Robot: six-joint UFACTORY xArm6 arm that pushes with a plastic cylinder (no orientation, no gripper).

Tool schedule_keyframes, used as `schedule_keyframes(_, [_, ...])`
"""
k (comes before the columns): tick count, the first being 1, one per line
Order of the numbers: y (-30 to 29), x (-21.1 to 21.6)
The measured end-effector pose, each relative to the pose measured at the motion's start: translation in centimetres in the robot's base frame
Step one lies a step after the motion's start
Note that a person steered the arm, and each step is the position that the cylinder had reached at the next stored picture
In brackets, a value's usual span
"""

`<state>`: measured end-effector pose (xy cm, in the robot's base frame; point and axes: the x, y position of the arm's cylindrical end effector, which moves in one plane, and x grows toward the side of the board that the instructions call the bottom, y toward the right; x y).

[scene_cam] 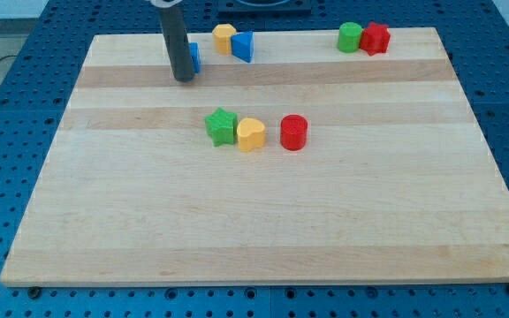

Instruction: Move the blue cube into the yellow hexagon

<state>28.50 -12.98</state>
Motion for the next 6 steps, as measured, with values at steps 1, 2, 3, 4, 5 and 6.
schedule_keyframes(1, [0.0, -2.1])
schedule_keyframes(2, [0.0, -2.6])
schedule_keyframes(3, [-0.4, -2.0])
schedule_keyframes(4, [-4.7, -2.3])
schedule_keyframes(5, [-5.6, -5.0])
schedule_keyframes(6, [-3.4, -5.7])
